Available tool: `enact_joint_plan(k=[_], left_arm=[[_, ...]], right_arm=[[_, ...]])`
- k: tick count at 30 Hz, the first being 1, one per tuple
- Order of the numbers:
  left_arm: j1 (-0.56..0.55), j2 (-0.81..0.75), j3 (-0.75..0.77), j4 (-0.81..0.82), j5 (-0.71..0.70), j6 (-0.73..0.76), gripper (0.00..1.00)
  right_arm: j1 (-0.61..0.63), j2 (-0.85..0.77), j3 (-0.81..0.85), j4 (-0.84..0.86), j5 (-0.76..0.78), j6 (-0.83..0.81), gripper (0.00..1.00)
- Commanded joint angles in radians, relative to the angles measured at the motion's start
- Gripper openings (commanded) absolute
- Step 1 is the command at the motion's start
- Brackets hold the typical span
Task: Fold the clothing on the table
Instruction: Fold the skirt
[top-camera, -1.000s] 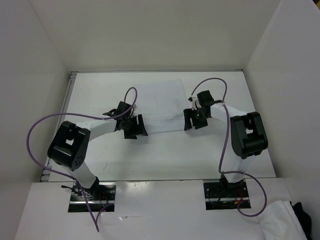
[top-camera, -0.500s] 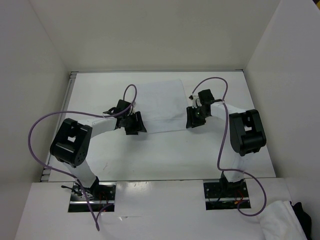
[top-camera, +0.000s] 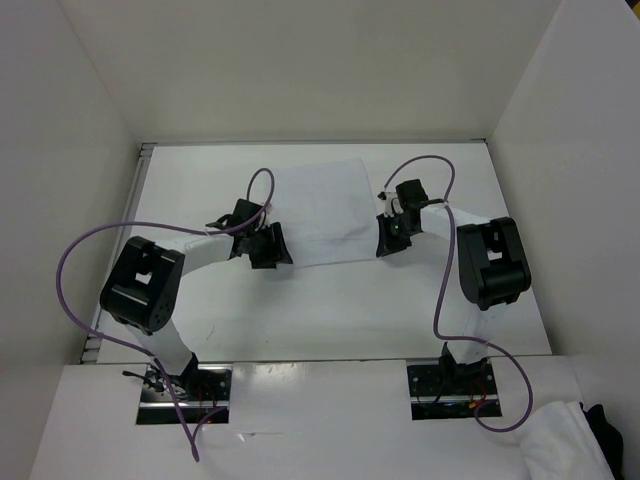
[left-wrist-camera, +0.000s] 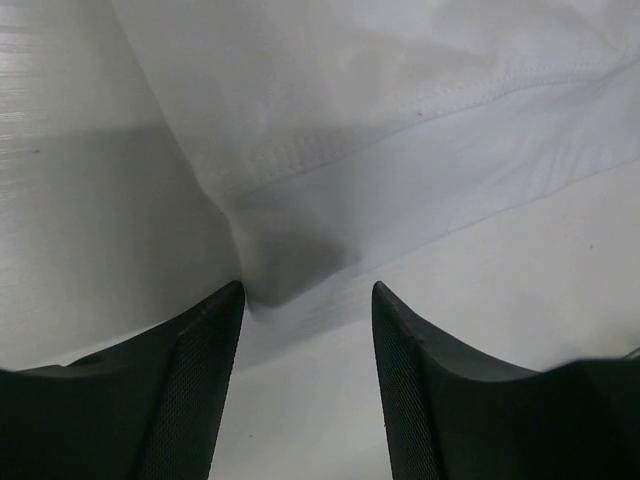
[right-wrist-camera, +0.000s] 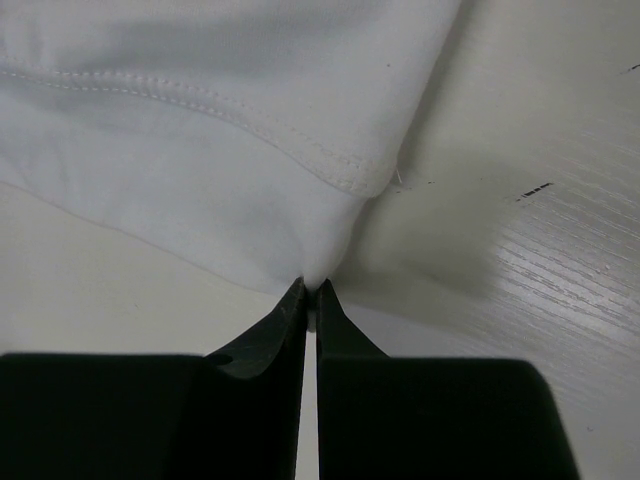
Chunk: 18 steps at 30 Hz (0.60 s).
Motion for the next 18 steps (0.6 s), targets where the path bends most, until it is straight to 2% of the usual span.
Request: enact_joint_plan(k=[1,5,8,12,14,16,18], left_arm=[[0.004,-0.007,-0.029,-0.041,-0.04,0.008,0.63],[0.004,-0.007,-0.038,-0.041,-0.04,0.008,0.64],[0.004,-0.007,-0.038,-0.05,-0.04,0.008,0.59],[0.004,-0.007,-0.047,-0.068,-0.059,0.008,0.47],[0.004,-0.007,-0.058,-0.068,-0.059,-0.001,0.38],[0.004,-0.007,-0.058,-0.068,-0.068,-0.001,0.37],[0.004,-0.007,-0.058,-0.068,-0.077,-0.001,0.3]], right_arm=[[-0.001,0.037,0.003,-0.004,0.022,-0.017,0.05],[-0.001,0.037,0.003,-0.004,0.022,-0.017,0.01],[-0.001,0.037,0.003,-0.004,0.022,-0.017,0.01],[-0.001,0.037,0.003,-0.004,0.022,-0.017,0.01],[-0.001,0.037,0.003,-0.004,0.022,-0.017,0.01],[-0.001,0.037,0.003,-0.004,0.022,-0.017,0.01],[-0.001,0.037,0.003,-0.004,0.022,-0.017,0.01]])
